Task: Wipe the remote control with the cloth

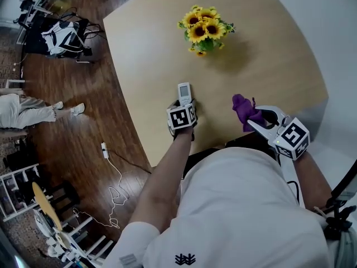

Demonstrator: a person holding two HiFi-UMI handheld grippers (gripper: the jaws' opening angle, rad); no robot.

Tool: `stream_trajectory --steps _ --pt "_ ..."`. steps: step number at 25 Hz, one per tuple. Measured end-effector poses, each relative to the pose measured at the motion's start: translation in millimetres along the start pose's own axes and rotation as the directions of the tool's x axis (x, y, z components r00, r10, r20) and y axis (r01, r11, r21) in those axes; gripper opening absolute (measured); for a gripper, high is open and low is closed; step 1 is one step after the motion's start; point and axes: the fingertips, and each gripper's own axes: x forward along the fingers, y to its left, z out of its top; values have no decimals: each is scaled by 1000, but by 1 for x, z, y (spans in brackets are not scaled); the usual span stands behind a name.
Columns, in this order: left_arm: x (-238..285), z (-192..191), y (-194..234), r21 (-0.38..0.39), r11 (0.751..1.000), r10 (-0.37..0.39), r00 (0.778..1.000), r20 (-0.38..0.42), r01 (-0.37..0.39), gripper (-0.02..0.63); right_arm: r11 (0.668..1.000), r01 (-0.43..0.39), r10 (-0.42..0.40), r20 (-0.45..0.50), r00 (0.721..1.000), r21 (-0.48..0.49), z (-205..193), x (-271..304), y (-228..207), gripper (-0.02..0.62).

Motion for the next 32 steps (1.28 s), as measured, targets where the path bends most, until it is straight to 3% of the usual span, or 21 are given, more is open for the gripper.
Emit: stream_trajectory --steps 6,11,15,19,24,28,32 --pt "-17 5 2 5 1000 23 999 26 -24 339 1000 -26 26 2 1000 10 -2 -1 0 124" --pt "-59 9 6 -5 998 68 996 54 -68 338 998 -51 51 6 999 23 0 6 2 124" --pt "-97 -5 -3 -8 999 48 996 75 -48 336 996 -68 68 9 998 51 0 8 7 124" --pt "-121 -29 -6 51 998 20 994 110 -26 320 993 -77 77 7 997 87 -14 25 5 124" --pt "-159 -62 -1 46 999 -33 991 127 27 304 997 -45 44 26 999 70 -20 36 22 124" --pt "-192 -110 13 88 991 -109 983 146 96 296 997 15 -19 43 999 78 -27 26 59 124" --pt "-234 -154 37 47 966 -258 938 232 254 296 994 84 -88 49 995 70 -38 25 111 124"
